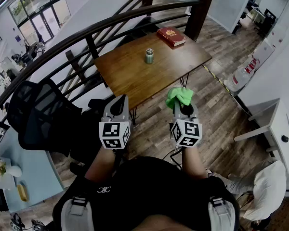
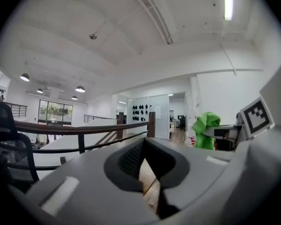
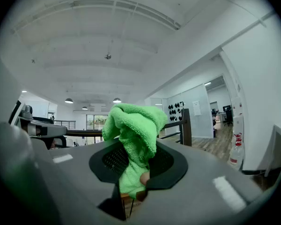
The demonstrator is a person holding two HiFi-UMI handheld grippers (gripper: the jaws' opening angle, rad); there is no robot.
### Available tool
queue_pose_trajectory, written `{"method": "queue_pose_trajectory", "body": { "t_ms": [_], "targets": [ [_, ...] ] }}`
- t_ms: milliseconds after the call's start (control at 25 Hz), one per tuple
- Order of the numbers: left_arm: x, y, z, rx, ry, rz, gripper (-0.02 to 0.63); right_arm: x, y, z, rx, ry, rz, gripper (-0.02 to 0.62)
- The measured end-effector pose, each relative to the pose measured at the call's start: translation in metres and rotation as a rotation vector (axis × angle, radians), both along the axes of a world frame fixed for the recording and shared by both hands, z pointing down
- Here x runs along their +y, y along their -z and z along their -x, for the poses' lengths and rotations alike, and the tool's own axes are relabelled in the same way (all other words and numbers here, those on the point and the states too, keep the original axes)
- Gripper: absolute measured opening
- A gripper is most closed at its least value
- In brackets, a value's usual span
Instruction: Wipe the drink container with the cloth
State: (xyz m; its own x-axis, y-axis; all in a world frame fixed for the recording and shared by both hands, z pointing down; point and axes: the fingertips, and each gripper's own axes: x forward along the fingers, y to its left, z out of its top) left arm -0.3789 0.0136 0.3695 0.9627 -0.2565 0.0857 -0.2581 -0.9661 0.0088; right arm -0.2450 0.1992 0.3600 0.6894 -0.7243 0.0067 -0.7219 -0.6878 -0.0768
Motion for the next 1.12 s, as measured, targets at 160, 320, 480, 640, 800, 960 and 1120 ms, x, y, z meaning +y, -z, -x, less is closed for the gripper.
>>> {"method": "queue_pose_trajectory", "body": {
  "t_ms": [160, 320, 480, 640, 800, 960, 1120],
  "targets": [
    [-0.001, 0.001, -0.002, -0.001, -0.014, -0.005, 0.052, -0.002, 0.002, 0.005, 0.02, 0.0, -0.001, 0.091],
    [-0.003, 0.0, -0.002, 0.001, -0.025, -0.006, 0.052, -0.003, 0.006, 0.013, 0.059, 0.004, -0.01, 0.091],
    [-0.006, -0.001, 0.0, 0.008, -0.04, -0.004, 0.052, -0.008, 0.003, 0.017, 0.049, 0.002, -0.009, 0.091],
    [-0.012, -0.006, 0.0, 0.015, -0.055, 0.004, 0.052, -0.016, 0.001, 0.024, 0.054, 0.002, -0.003, 0.091],
    [-0.018, -0.009, 0.004, 0.014, -0.07, 0.007, 0.052, -0.022, 0.0, 0.033, 0.056, -0.001, 0.0, 0.091],
    [-0.021, -0.01, 0.002, 0.01, -0.079, 0.01, 0.052, -0.024, 0.001, 0.03, 0.042, -0.008, -0.008, 0.091],
    [-0.024, -0.009, -0.013, 0.01, -0.077, 0.006, 0.052, -0.025, 0.001, 0.014, 0.038, -0.009, -0.021, 0.091]
  ]
}}
